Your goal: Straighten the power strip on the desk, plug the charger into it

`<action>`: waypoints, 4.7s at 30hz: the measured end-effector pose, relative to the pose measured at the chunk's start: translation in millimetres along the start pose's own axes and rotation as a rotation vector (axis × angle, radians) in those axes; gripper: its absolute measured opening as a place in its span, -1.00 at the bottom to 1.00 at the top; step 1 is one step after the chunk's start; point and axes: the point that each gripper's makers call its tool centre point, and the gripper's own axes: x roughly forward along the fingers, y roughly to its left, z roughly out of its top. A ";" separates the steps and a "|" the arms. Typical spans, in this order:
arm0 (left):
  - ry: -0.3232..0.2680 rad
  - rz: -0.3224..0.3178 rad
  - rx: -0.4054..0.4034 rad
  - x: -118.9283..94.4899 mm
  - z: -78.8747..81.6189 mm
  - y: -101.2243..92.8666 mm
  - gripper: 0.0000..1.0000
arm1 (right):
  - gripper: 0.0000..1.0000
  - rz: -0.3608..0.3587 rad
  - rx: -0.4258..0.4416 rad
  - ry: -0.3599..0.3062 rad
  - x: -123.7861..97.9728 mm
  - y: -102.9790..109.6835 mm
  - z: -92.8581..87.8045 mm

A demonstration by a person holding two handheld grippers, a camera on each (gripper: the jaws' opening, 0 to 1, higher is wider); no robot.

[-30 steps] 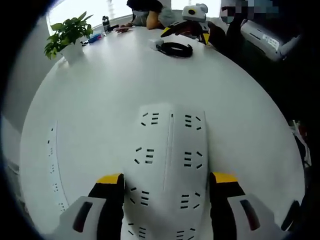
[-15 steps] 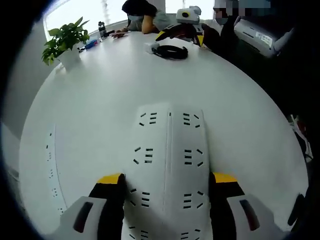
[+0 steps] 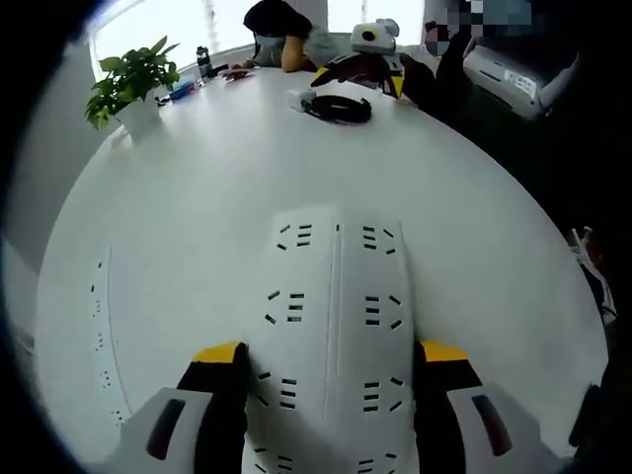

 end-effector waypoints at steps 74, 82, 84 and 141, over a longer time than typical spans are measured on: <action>-0.136 0.152 -0.194 5.4 21.7 10.3 0.36 | 0.79 0.041 -0.007 -0.038 -4.5 13.0 7.3; -0.118 0.146 -0.198 4.3 19.6 10.9 0.37 | 0.78 0.036 -0.014 -0.043 -5.0 11.5 9.6; -0.122 0.145 -0.198 4.0 19.0 10.9 0.37 | 0.79 0.038 -0.019 -0.040 -4.5 12.1 9.7; -0.181 0.209 -0.363 19.4 50.1 34.0 0.38 | 0.78 0.045 -0.009 -0.057 -4.9 13.2 8.4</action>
